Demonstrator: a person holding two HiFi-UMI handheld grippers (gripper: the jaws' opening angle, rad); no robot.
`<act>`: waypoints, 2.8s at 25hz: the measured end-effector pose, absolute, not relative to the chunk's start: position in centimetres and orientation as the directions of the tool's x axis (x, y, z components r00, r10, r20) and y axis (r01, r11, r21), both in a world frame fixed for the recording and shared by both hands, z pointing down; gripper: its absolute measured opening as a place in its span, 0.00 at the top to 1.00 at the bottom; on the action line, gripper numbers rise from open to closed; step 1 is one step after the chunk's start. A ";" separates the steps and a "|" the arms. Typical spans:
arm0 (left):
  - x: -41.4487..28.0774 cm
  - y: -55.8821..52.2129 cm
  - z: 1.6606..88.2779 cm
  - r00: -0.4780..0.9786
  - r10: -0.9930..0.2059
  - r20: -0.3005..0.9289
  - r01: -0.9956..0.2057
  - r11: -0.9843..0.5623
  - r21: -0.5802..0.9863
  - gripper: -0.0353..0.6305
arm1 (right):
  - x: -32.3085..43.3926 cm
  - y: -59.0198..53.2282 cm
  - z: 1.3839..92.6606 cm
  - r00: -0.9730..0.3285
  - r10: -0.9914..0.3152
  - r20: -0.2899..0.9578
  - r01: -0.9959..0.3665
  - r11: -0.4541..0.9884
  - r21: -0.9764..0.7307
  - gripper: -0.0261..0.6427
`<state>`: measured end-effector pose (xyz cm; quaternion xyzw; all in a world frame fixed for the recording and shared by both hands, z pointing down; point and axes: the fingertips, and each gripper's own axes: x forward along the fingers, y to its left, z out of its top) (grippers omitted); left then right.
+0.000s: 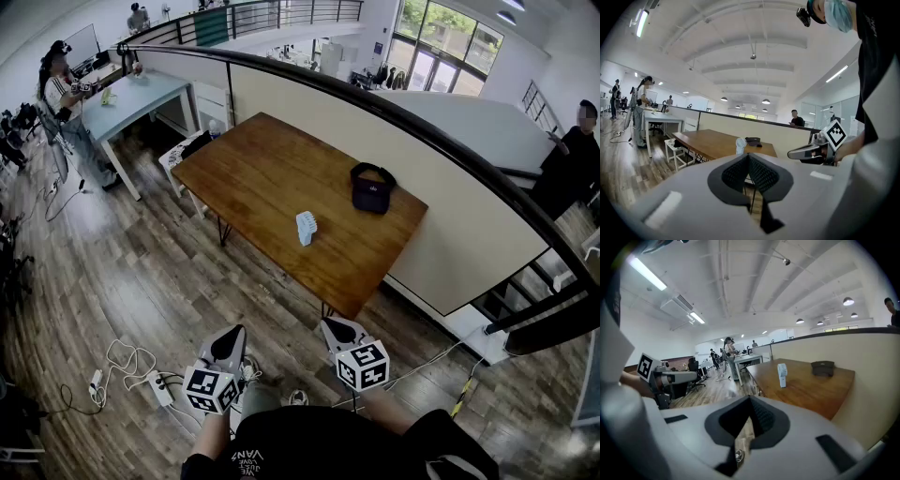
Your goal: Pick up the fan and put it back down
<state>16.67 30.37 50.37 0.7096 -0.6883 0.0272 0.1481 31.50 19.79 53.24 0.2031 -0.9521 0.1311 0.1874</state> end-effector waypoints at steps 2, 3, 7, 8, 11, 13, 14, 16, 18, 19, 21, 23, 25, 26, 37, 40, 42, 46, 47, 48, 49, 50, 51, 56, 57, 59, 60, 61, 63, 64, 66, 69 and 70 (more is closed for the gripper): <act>16.7 30.5 50.3 0.054 -0.970 0.236 -0.985 -0.012 0.174 0.93 | 31.5 20.0 53.4 -0.849 -0.335 0.408 -0.433 0.883 -0.178 0.94; 16.7 30.6 50.3 0.056 -0.972 0.230 -0.984 -0.015 0.175 0.93 | 31.4 20.1 53.4 -0.852 -0.333 0.404 -0.432 0.883 -0.183 0.94; 16.7 29.9 50.5 0.075 -0.974 0.214 -0.982 -0.035 0.185 0.92 | 30.8 19.7 53.5 -0.866 -0.332 0.374 -0.431 0.875 -0.221 0.94; 16.6 29.6 50.7 0.084 -0.973 0.214 -0.981 -0.042 0.191 0.92 | 30.7 19.5 53.6 -0.864 -0.338 0.374 -0.438 0.870 -0.225 0.94; 16.5 28.5 51.1 0.113 -0.968 0.222 -0.976 -0.066 0.209 0.63 | 30.5 18.6 54.0 -0.848 -0.375 0.374 -0.478 0.846 -0.236 0.82; 16.2 27.7 51.2 0.138 -0.963 0.231 -0.974 -0.090 0.207 0.62 | 30.3 17.8 54.1 -0.833 -0.404 0.378 -0.510 0.825 -0.242 0.62; 16.0 27.3 51.2 0.151 -0.960 0.236 -0.973 -0.103 0.205 0.62 | 30.1 17.3 54.1 -0.825 -0.417 0.381 -0.525 0.816 -0.243 0.62; 15.2 26.5 51.1 0.175 -0.953 0.246 -0.971 -0.126 0.203 0.62 | 29.5 16.6 54.1 -0.813 -0.438 0.384 -0.547 0.800 -0.247 0.62; 14.0 25.6 51.0 0.195 -0.947 0.254 -0.968 -0.145 0.203 0.62 | 28.7 15.9 54.0 -0.802 -0.455 0.387 -0.566 0.786 -0.249 0.62; 13.5 25.2 51.0 0.205 -0.945 0.257 -0.967 -0.154 0.203 0.61 | 28.3 15.6 54.0 -0.796 -0.463 0.390 -0.575 0.779 -0.249 0.62; 12.4 24.3 50.9 0.228 -0.938 0.262 -0.963 -0.177 0.204 0.61 | 27.6 14.9 54.1 -0.782 -0.481 0.396 -0.595 0.765 -0.246 0.62; 11.3 23.3 50.8 0.257 -0.929 0.265 -0.957 -0.207 0.203 0.61 | 26.7 14.2 54.1 -0.765 -0.503 0.402 -0.618 0.748 -0.240 0.62; 9.9 22.3 50.9 0.291 -0.917 0.271 -0.949 -0.242 0.202 0.61 | 25.6 13.4 53.9 -0.747 -0.529 0.403 -0.643 0.729 -0.234 0.62; 9.3 21.9 50.9 0.311 -0.910 0.274 -0.944 -0.261 0.203 0.61 | 25.1 13.1 53.8 -0.736 -0.544 0.403 -0.657 0.717 -0.232 0.62; 3.5 17.5 51.8 0.525 -0.796 0.300 -0.851 -0.484 0.204 0.60 | 20.1 11.6 54.7 -0.595 -0.694 0.405 -0.802 0.546 -0.243 0.62; 2.0 16.8 52.1 0.559 -0.771 0.304 -0.829 -0.522 0.202 0.60 | 19.3 11.2 54.9 -0.558 -0.724 0.405 -0.829 0.509 -0.232 0.62; 1.2 16.6 52.5 0.573 -0.760 0.305 -0.819 -0.534 0.209 0.60 | 19.1 10.9 54.8 -0.535 -0.741 0.406 -0.844 0.488 -0.221 0.61; 0.1 15.9 53.3 0.583 -0.754 0.302 -0.812 -0.533 0.237 0.60 | 18.7 10.2 54.4 -0.506 -0.759 0.411 -0.862 0.467 -0.199 0.61; 0.0 15.8 53.5 0.587 -0.751 0.301 -0.809 -0.535 0.244 0.60 | 18.6 10.0 54.4 -0.501 -0.759 0.414 -0.864 0.465 -0.193 0.61; 0.0 15.7 53.7 0.592 -0.748 0.301 -0.806 -0.537 0.251 0.60 | 18.5 9.8 54.5 -0.498 -0.759 0.419 -0.866 0.464 -0.188 0.61; 0.0 15.6 53.9 0.595 -0.745 0.301 -0.803 -0.538 0.257 0.60 | 18.4 9.6 54.6 -0.496 -0.758 0.423 -0.867 0.463 -0.185 0.61; -0.1 15.3 54.1 0.598 -0.743 0.302 -0.801 -0.538 0.263 0.60 | 18.2 9.3 54.8 -0.494 -0.757 0.428 -0.867 0.463 -0.182 0.61; -0.2 15.0 54.2 0.599 -0.742 0.302 -0.800 -0.537 0.268 0.60 | 18.1 8.9 55.0 -0.493 -0.755 0.433 -0.867 0.464 -0.181 0.61; -1.0 12.9 55.3 0.595 -0.738 0.319 -0.803 -0.527 0.278 0.60 | 17.6 6.3 56.6 -0.491 -0.742 0.456 -0.868 0.460 -0.187 0.61; -1.1 12.6 55.6 0.593 -0.737 0.325 -0.804 -0.525 0.278 0.60 | 17.6 5.7 57.0 -0.490 -0.739 0.462 -0.869 0.459 -0.187 0.60; -1.4 11.7 56.0 0.591 -0.733 0.337 -0.806 -0.522 0.279 0.60 | 17.7 4.4 57.6 -0.485 -0.734 0.476 -0.870 0.457 -0.182 0.60; -1.5 11.1 56.1 0.591 -0.731 0.342 -0.807 -0.521 0.279 0.60 | 17.7 3.7 57.9 -0.483 -0.730 0.483 -0.871 0.458 -0.178 0.60; -1.6 10.4 56.2 0.590 -0.729 0.346 -0.807 -0.521 0.279 0.60 | 17.7 3.0 58.1 -0.482 -0.727 0.489 -0.871 0.460 -0.174 0.59; -1.7 9.0 56.3 0.590 -0.726 0.354 -0.807 -0.519 0.280 0.60 | 17.5 1.6 58.6 -0.483 -0.721 0.496 -0.868 0.467 -0.166 0.58; -1.7 8.3 56.3 0.592 -0.723 0.356 -0.806 -0.523 0.278 0.60 | 17.5 0.9 58.8 -0.484 -0.720 0.498 -0.867 0.471 -0.161 0.58; -1.4 6.9 56.5 0.599 -0.716 0.359 -0.801 -0.535 0.270 0.60 | 17.4 -0.3 59.0 -0.486 -0.717 0.500 -0.863 0.483 -0.146 0.58; -1.1 4.8 56.7 0.604 -0.709 0.363 -0.797 -0.545 0.262 0.60 | 17.1 -2.0 59.0 -0.502 -0.706 0.500 -0.846 0.521 -0.114 0.57; -1.1 4.2 56.7 0.605 -0.708 0.364 -0.796 -0.546 0.262 0.59 | 16.8 -2.4 59.0 -0.510 -0.699 0.501 -0.837 0.538 -0.102 0.57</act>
